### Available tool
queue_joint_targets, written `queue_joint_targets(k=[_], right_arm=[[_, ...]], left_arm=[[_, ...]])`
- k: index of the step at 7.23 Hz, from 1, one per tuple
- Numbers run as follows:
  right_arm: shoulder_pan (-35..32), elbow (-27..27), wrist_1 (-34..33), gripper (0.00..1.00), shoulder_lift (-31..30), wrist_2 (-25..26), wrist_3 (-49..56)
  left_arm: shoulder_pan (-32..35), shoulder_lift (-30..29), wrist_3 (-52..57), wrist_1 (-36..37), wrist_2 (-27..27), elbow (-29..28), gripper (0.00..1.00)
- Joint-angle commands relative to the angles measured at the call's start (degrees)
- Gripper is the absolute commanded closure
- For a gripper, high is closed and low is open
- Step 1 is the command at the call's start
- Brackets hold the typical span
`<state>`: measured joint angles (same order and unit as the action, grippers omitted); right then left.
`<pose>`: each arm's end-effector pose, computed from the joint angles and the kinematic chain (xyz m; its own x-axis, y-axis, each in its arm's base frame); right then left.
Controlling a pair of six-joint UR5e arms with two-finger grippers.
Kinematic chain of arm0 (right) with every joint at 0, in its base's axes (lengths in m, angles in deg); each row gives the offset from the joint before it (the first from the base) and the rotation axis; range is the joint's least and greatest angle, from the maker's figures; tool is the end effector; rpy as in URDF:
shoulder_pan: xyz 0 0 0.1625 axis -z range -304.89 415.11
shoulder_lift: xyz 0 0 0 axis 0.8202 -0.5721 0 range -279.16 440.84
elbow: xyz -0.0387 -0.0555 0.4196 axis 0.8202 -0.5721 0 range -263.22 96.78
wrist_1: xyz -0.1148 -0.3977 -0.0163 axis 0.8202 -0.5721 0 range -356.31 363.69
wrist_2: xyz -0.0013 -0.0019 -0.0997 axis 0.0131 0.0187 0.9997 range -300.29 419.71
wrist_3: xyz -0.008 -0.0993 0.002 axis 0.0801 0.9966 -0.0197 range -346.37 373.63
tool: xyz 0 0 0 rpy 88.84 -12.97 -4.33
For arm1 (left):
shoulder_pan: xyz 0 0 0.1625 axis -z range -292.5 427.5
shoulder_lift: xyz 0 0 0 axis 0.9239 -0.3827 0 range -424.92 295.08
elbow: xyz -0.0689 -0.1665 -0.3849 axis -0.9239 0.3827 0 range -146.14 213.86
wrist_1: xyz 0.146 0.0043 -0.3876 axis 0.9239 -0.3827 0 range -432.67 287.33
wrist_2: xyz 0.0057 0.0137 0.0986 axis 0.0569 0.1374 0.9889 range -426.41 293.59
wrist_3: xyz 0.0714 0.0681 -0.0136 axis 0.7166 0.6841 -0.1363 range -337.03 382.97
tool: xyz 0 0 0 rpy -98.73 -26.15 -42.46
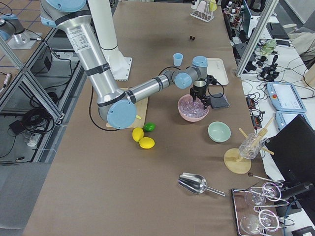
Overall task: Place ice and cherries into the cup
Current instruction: 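Grasp another ice cube in the pink bowl with the right gripper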
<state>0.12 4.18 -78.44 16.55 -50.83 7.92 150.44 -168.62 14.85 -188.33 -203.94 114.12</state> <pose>-0.3088 -0.6123 0.4202 0.7091 -0.6119 0.3504 0.4235 0.7669 0.4822 0.0158 -0.6145 0.5574 0.6340 0.3185 -0.7047 -0.0175 0.9169 0.3988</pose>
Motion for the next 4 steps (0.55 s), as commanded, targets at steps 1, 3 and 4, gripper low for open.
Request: queue_joint_targets(k=[1,3,4], right_arm=[[0.59,0.48,0.13,0.01,-1.17,2.25,0.08],[1.89,0.14,0.75,0.01,-2.06,2.34,-0.27],[2.08,0.31,1.36,0.01,-2.5,2.17,-0.18]], left_arm=[[-0.06,0.0,-0.05,-0.27,0.07,-0.2,0.03],[-0.06,-0.09,-0.05,-0.27,0.07,-0.28,0.03],[-0.06,-0.09,0.03,-0.27,0.07,-0.46,0.03]])
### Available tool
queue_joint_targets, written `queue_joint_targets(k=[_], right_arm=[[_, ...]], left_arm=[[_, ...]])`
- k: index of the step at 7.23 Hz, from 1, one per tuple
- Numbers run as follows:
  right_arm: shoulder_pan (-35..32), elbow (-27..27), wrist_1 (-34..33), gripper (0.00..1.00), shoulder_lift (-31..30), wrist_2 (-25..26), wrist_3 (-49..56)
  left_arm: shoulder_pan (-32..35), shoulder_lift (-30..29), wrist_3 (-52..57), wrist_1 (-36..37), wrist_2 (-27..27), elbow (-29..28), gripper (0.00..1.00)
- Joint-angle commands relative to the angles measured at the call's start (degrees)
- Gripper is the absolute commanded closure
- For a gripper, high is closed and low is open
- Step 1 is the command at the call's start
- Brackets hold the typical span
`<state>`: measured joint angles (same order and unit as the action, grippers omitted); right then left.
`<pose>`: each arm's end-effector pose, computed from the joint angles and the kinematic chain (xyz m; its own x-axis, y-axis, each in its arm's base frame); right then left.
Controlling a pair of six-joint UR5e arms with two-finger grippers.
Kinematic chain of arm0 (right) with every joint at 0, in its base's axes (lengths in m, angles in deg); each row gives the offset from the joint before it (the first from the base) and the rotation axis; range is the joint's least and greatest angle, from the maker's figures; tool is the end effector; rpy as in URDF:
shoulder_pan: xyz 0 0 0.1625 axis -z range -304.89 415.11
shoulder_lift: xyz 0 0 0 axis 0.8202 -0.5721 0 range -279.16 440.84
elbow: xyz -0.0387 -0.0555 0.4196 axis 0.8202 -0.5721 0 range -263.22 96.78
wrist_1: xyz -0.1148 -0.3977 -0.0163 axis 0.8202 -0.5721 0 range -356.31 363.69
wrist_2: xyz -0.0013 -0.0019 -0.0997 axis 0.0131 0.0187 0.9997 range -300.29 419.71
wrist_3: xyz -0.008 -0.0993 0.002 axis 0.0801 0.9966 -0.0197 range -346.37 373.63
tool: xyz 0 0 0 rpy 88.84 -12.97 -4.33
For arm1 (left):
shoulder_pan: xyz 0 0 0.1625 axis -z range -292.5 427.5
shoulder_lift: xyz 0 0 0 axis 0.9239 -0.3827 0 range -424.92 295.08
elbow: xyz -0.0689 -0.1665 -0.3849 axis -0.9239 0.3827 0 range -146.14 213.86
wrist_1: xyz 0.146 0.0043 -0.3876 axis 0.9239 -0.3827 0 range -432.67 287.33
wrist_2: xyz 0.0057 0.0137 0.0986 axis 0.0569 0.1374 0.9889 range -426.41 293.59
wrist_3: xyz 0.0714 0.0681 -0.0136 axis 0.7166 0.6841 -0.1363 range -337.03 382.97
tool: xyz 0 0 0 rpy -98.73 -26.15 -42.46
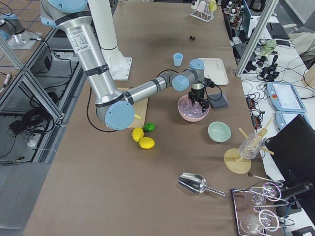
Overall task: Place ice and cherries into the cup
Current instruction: 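Grasp another ice cube in the pink bowl with the right gripper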
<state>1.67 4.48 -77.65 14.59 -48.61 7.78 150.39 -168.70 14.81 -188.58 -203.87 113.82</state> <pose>-0.3171 -0.5989 0.4399 0.7177 -0.6177 0.3215 0.4445 0.7617 0.4713 0.0164 -0.6153 0.5588 0.6346 0.3185 -0.7041 -0.0177 0.9168 0.3988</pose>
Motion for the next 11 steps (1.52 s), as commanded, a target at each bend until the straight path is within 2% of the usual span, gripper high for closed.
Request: queue_joint_targets(k=[1,6,7,10,11], right_arm=[[0.7,0.27,0.58,0.01,-0.81,0.12,-0.29],[1.49,-0.6,0.75,0.04,-0.55,0.48,0.14],[1.49,-0.6,0.75,0.12,-0.46,0.48,0.14],[1.49,-0.16,0.84,0.64,-0.37,0.83,-0.13],[1.49,-0.25,0.75,0.68,-0.37,0.83,-0.12]], left_arm=[[0.0,-0.01,0.07,-0.02,0.0,-0.33,0.03],[0.0,0.34,-0.02,-1.25,0.0,-0.86,0.03],[0.0,0.34,-0.02,-1.25,0.0,-0.86,0.03],[0.0,0.43,-0.02,-1.78,0.0,-1.13,0.03],[0.0,0.34,-0.02,-1.78,0.0,-1.13,0.03]])
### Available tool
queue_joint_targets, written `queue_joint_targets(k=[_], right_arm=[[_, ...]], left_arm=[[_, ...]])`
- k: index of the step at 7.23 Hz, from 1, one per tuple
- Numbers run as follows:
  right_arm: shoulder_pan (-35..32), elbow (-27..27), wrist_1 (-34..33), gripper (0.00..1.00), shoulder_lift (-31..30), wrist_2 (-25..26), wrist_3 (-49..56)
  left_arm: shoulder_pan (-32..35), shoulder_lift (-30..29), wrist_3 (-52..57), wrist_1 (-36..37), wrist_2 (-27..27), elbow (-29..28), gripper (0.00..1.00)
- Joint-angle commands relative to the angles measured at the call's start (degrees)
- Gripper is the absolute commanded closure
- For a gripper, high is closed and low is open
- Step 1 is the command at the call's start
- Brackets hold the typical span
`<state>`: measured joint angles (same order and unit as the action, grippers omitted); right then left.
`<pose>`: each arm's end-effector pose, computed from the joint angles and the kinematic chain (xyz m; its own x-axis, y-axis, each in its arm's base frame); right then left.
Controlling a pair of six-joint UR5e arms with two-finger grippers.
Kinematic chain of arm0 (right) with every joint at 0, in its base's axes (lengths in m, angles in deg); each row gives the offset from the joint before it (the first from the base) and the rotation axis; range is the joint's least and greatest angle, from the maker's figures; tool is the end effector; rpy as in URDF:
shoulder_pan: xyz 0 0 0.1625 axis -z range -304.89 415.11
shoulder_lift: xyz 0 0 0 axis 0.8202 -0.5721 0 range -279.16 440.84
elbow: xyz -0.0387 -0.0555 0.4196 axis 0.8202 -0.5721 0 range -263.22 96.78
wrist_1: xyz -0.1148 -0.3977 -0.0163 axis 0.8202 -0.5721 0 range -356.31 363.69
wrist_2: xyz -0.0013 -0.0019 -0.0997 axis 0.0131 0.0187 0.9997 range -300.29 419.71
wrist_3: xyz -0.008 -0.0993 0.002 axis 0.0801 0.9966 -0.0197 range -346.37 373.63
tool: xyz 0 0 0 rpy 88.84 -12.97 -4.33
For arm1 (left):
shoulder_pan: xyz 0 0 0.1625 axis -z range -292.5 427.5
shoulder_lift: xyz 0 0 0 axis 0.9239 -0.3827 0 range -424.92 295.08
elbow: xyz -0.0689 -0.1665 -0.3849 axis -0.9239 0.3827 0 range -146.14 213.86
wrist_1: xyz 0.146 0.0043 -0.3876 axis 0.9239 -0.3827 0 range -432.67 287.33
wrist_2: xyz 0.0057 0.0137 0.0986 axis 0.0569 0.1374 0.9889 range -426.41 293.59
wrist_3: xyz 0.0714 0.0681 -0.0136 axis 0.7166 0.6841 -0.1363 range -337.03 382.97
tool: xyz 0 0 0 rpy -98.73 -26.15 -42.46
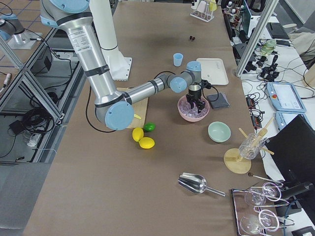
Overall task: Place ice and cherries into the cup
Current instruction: 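Grasp another ice cube in the pink bowl with the right gripper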
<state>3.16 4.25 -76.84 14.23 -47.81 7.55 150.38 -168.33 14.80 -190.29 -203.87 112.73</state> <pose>-0.3311 -0.5907 0.4446 0.7099 -0.6315 0.3117 0.4594 0.7508 0.4746 0.0162 -0.6132 0.5689 0.6342 0.3215 -0.7031 -0.0175 0.9152 0.4027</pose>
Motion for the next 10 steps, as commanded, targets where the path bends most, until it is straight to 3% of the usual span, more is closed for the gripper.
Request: queue_joint_targets(k=[1,4,5,6,7,8,9,10], right_arm=[[0.0,0.07,-0.07,0.75,-0.02,0.03,-0.16],[-0.09,0.25,-0.07,0.83,-0.02,-0.06,-0.34],[-0.96,0.94,-0.76,0.97,0.42,-0.67,-0.43],[-2.27,2.34,-1.73,1.0,0.68,-2.32,-0.43],[-4.72,6.18,-7.65,1.0,2.6,-7.3,-0.43],[-4.57,11.7,-16.5,1.0,5.32,-7.96,-0.78],[-1.61,12.89,-21.98,1.0,11.26,-8.05,-7.31],[3.81,12.38,-22.21,1.0,16.02,-7.45,-17.99]], left_arm=[[0.0,-0.04,-0.01,-0.07,0.0,-0.12,0.03],[0.0,-0.04,-0.01,-0.07,0.0,-0.21,0.03],[0.0,-0.04,-0.01,-0.07,0.0,-0.21,0.03],[0.0,-0.04,-0.01,-0.07,0.0,-0.21,0.03],[-0.09,-0.04,-0.01,-0.07,0.0,-0.12,0.03],[0.0,-0.04,-0.09,-0.07,0.0,0.14,0.03],[0.0,-0.04,-0.01,-0.07,0.0,0.06,0.03],[-0.09,-0.04,-0.01,-0.07,-0.09,0.32,0.03]])
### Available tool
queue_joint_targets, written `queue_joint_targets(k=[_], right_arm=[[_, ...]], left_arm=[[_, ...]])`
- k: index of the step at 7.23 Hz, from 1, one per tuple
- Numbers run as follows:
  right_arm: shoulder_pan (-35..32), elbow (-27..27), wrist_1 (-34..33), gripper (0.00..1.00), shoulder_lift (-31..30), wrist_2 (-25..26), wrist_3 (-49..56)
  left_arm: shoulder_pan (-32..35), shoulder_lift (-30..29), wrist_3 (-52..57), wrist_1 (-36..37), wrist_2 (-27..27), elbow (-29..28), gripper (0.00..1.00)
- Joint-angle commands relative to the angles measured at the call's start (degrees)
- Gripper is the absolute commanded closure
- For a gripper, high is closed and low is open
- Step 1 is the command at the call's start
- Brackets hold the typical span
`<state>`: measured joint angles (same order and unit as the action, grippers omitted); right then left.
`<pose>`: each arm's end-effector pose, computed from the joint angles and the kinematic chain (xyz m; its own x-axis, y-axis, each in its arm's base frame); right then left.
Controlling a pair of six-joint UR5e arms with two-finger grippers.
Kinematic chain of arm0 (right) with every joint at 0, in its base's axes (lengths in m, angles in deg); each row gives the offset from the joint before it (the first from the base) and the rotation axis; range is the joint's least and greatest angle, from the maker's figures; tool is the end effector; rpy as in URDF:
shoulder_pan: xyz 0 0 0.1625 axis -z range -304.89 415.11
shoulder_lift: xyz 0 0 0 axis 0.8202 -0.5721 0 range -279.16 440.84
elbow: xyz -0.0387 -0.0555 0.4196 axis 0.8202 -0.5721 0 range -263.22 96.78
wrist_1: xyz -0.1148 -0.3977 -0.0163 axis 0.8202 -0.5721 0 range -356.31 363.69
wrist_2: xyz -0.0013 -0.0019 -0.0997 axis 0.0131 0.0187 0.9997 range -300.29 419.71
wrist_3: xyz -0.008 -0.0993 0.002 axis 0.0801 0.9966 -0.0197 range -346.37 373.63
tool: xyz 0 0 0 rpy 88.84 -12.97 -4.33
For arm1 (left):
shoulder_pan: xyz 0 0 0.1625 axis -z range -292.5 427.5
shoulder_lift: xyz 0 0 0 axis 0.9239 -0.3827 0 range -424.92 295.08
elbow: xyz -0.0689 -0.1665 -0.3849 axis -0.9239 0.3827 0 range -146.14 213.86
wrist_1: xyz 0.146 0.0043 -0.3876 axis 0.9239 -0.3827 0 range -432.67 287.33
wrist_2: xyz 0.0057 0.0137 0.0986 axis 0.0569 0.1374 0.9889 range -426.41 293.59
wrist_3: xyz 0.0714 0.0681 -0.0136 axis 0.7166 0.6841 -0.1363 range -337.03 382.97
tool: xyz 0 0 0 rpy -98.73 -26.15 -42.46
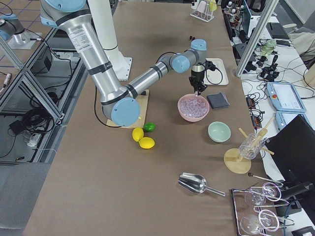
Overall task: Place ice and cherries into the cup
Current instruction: 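Grasp another ice cube in the pink bowl with the right gripper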
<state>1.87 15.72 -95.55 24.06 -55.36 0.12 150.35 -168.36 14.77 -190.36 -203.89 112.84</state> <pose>-0.3198 -0.5803 0.2764 0.6890 -0.5494 0.4727 0.3512 0.8236 0.4453 0.0166 -0.6134 0.5674 0.6335 0.3240 -0.7027 -0.0175 0.9139 0.4056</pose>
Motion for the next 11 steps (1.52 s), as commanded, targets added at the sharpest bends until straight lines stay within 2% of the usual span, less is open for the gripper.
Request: queue_joint_targets(k=[1,2,3,4,5,8,10,11], right_arm=[[9.25,-1.19,-3.67,1.0,11.72,2.11,-18.4],[14.77,-3.38,-2.89,1.0,15.25,5.87,-25.7],[19.09,-10.71,4.51,1.0,20.86,9.74,-33.43],[21.91,-18.53,11.02,1.0,24.4,11.51,-37.6],[23.94,-22.96,15.09,1.0,26.35,15.97,-38.25],[24.58,-24.58,16.98,1.0,26.37,16.37,-38.08],[24.49,-24.67,18.12,0.2,26.45,16.37,-38.26],[22.66,-23.11,17.25,0.2,26.45,15.15,-37.65]], left_arm=[[0.03,-0.17,0.11,0.0,0.02,-0.06,0.03],[-0.06,-0.26,0.03,0.0,0.02,-0.15,0.03],[-0.06,-0.44,-0.06,0.09,0.02,-0.06,0.03],[-0.06,-0.61,-0.06,0.09,0.02,-0.15,0.03],[0.03,-0.7,0.02,0.09,0.02,-0.24,0.03],[-0.06,-0.61,0.02,0.09,0.37,-0.5,0.03],[-0.06,-0.53,0.11,0.09,0.37,-0.68,0.03],[-0.06,-0.18,0.11,0.09,0.37,-0.59,0.03]])
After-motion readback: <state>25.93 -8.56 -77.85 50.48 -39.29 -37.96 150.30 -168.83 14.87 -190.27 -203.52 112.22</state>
